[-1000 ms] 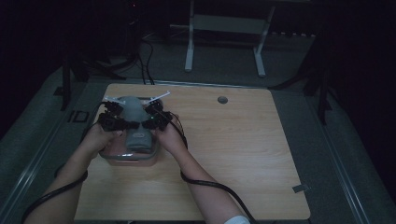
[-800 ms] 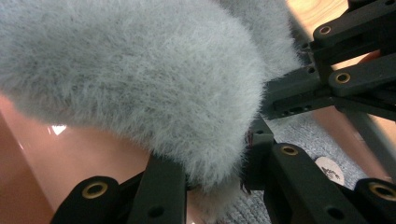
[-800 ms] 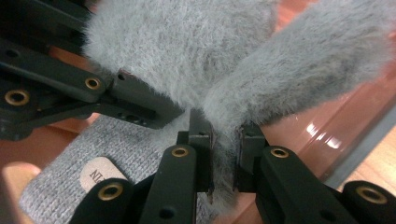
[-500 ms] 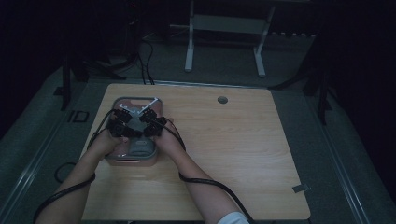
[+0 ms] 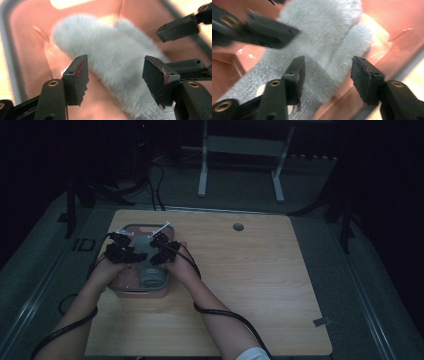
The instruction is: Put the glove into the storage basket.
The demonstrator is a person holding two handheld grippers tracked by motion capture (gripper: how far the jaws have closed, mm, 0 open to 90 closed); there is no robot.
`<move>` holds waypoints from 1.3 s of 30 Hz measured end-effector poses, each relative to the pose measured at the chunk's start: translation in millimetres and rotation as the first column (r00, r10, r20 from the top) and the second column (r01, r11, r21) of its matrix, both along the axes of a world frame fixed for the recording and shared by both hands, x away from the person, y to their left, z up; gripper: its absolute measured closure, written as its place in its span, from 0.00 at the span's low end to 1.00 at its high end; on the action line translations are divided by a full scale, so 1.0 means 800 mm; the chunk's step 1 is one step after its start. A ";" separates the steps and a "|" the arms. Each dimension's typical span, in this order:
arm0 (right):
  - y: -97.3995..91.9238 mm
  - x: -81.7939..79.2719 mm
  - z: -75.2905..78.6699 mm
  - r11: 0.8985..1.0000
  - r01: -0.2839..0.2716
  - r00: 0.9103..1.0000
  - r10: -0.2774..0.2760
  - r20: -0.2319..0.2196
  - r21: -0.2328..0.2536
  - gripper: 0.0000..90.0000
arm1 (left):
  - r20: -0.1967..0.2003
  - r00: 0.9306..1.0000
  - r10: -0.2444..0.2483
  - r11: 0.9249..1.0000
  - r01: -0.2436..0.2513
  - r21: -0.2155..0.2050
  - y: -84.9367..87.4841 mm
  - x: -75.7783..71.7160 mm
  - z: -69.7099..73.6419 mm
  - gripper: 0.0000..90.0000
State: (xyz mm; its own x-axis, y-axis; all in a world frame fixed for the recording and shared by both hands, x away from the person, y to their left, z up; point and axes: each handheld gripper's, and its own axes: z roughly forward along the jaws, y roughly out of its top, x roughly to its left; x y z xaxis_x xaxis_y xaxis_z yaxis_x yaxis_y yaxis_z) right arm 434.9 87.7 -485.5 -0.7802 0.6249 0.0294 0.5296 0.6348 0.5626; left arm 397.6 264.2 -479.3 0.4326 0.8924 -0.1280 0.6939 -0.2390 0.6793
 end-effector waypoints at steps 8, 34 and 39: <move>-0.030 -0.006 0.030 0.993 -0.057 0.998 0.057 0.008 0.101 0.24 | 0.082 0.997 -0.014 0.995 0.022 -0.102 0.015 -0.030 0.020 0.23; -0.093 -0.051 0.030 0.974 -0.160 0.985 0.147 0.088 0.159 0.18 | 0.209 0.966 -0.152 0.974 0.183 -0.138 -0.014 -0.124 0.016 0.16; -0.104 -0.060 0.025 0.973 -0.169 0.983 0.156 0.096 0.159 0.18 | 0.228 0.958 -0.172 0.965 0.210 -0.154 -0.020 -0.140 0.011 0.16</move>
